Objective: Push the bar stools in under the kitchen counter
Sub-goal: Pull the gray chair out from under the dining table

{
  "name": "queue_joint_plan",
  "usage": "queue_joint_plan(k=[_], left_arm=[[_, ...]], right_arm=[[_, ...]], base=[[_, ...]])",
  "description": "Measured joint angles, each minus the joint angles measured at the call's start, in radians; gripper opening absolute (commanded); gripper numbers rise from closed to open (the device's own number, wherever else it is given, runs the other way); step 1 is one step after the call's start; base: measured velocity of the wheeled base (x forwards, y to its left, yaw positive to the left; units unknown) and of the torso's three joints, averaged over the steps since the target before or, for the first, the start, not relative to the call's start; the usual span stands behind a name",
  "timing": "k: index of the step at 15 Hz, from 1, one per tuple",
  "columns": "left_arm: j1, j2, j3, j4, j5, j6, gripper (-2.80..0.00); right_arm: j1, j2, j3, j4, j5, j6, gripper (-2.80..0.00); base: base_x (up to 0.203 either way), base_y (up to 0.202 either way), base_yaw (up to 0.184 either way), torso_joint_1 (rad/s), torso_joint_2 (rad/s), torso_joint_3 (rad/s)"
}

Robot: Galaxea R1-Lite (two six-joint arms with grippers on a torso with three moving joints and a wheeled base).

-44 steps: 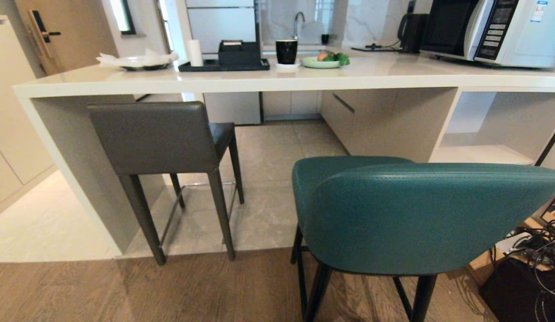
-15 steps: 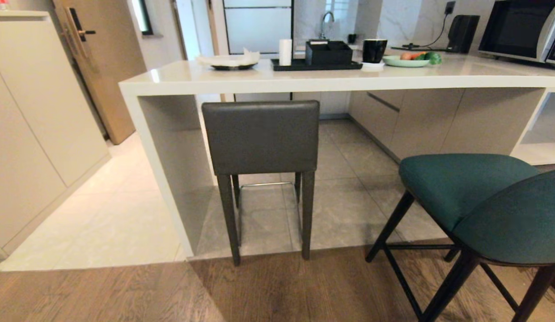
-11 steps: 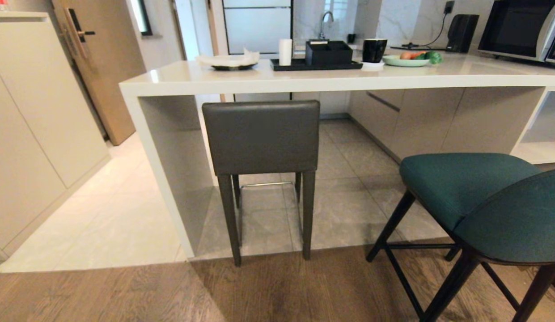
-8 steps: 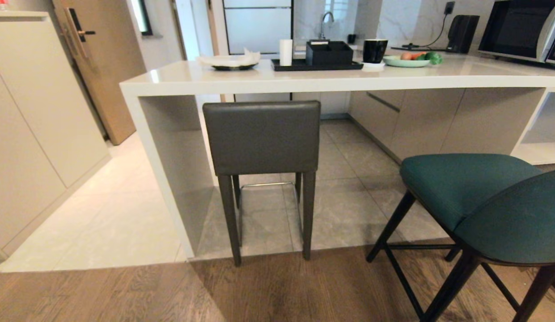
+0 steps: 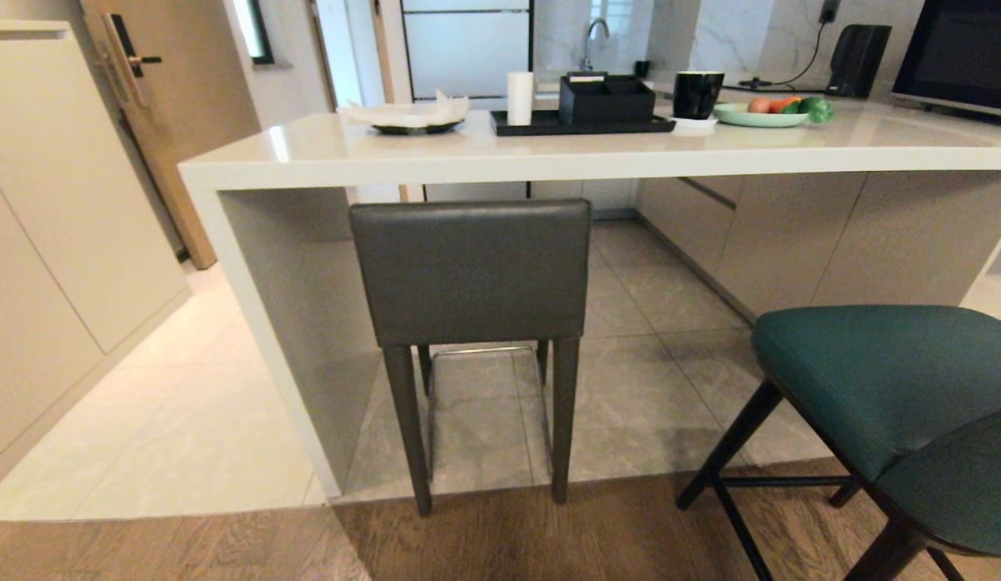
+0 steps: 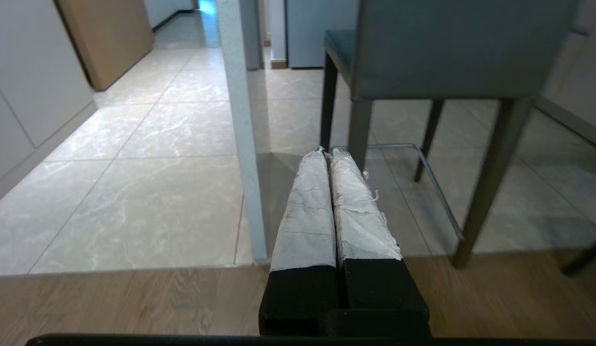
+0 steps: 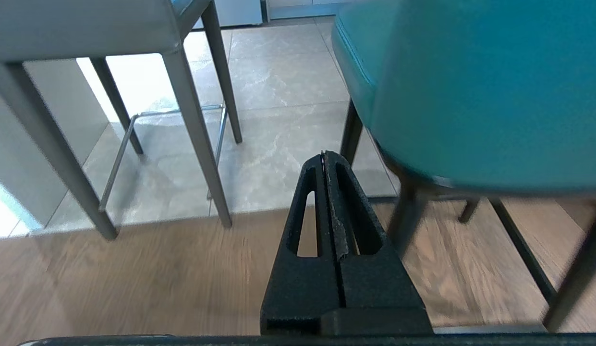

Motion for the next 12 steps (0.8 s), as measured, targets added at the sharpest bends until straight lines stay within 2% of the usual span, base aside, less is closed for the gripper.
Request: queue_joint_plan(k=[12], left_arm=[[0.0,0.0,0.0,0.0,0.0,0.0,-2.8]], right_arm=[[0.0,0.0,0.0,0.0,-0.001,0.002,-2.8]], base=[[0.195,0.0,0.002,0.001,0.0,0.002]])
